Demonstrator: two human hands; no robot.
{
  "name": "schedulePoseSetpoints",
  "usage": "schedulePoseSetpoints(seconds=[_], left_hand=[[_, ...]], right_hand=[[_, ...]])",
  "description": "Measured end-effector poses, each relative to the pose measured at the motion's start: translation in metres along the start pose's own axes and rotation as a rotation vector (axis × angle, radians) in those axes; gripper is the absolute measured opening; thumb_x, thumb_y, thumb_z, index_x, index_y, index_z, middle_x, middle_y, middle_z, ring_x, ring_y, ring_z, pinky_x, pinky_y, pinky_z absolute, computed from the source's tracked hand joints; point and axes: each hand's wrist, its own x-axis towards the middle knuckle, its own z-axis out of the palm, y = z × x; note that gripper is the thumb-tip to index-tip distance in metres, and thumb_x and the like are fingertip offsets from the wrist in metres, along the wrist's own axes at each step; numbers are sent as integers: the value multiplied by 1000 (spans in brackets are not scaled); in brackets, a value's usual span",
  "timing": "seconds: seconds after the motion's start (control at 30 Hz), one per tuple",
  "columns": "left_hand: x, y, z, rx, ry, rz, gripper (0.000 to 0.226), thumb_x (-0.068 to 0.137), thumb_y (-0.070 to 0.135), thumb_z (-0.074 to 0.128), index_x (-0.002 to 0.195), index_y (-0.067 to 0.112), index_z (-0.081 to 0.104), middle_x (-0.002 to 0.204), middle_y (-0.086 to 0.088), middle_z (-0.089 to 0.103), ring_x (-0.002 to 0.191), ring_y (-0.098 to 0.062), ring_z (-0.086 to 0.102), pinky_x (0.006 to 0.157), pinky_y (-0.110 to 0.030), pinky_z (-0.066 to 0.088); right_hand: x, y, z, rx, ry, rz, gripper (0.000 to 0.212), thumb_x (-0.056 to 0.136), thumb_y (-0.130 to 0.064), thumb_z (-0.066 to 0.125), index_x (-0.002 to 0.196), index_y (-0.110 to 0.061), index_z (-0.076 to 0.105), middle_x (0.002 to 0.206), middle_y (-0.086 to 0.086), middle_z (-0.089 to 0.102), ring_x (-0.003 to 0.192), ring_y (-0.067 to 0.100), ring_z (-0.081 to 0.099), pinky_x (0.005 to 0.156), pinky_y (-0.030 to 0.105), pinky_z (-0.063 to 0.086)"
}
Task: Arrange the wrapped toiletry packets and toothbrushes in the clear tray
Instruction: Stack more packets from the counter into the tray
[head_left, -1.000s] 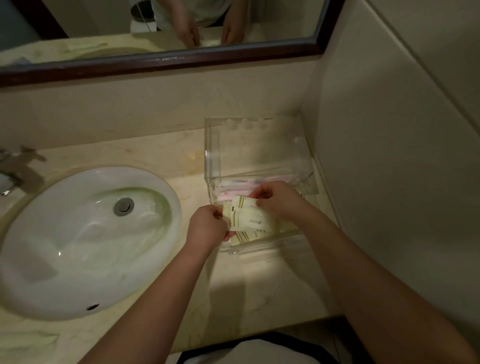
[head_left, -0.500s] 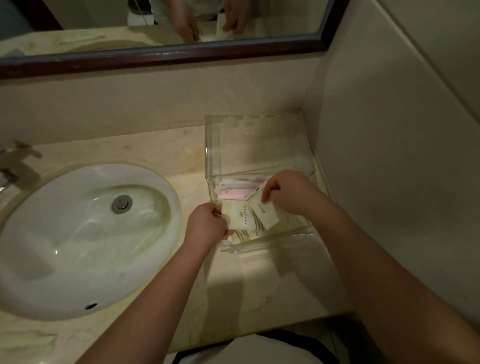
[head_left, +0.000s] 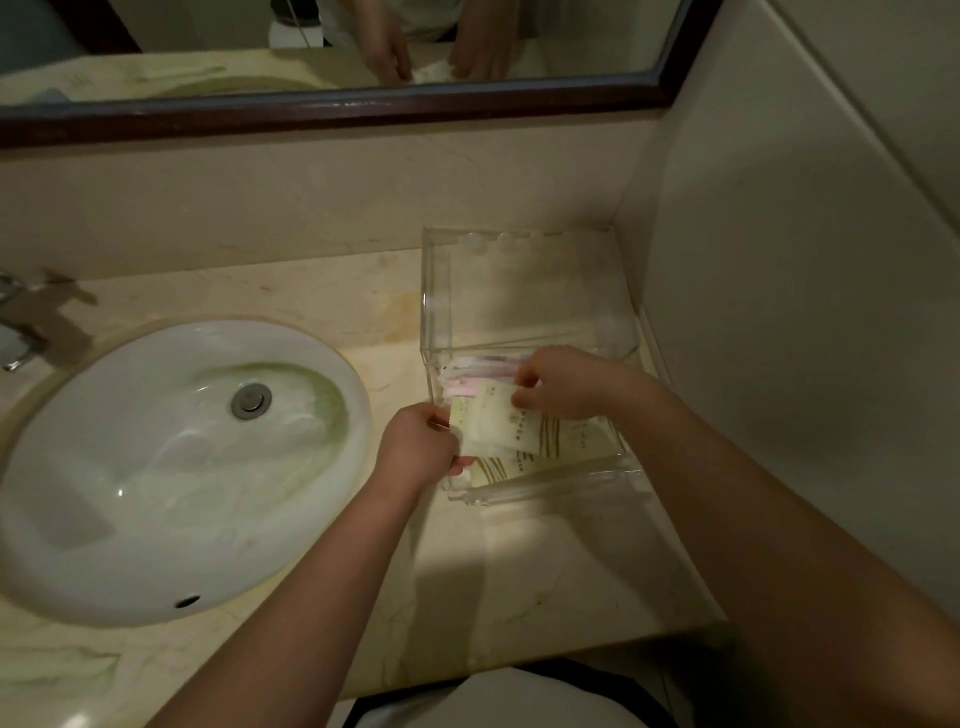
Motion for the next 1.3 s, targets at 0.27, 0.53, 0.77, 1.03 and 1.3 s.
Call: schedulePoseSetpoints(seconds=[0.27,0.53,0.77,1.03,1.3], left_hand=[[-1,1,0,-185,-66,-71,22,89,0,46,96,7,65,91,-13,71,70,-26,72,70,-36,62],[9,3,7,-284,15,-24,4,85,3,68,88,4,66,99,-18,71,87,-28,72,70,-35,61],[34,24,12,-305,157,14,9,85,6,69,79,7,63,90,-16,71,76,-30,72,75,-45,61],[42,7,12,357,282,270,27,83,35,57,100,14,53,81,-5,70,65,-27,70,66,-43,59],[39,5,0,565,302,301,18,86,30,56,74,17,54,69,-2,65,64,-23,63,58,-32,48]], right_hand=[[14,-5,25,-76,74,-44,25,93,-38,55,96,-18,70,91,-1,63,82,17,60,68,31,46],[7,4,32,248,275,61,16,89,-39,58,98,-26,57,93,-8,62,81,9,60,62,26,47],[21,11,38,684,558,265,31,84,-39,69,104,-21,54,89,-8,61,81,11,61,70,29,52],[35,-5,55,514,700,318,37,79,-29,76,102,-19,49,91,-5,59,81,14,58,70,28,48],[34,-14,62,566,749,288,27,82,-25,73,96,-21,51,89,-5,60,81,11,58,69,23,45]])
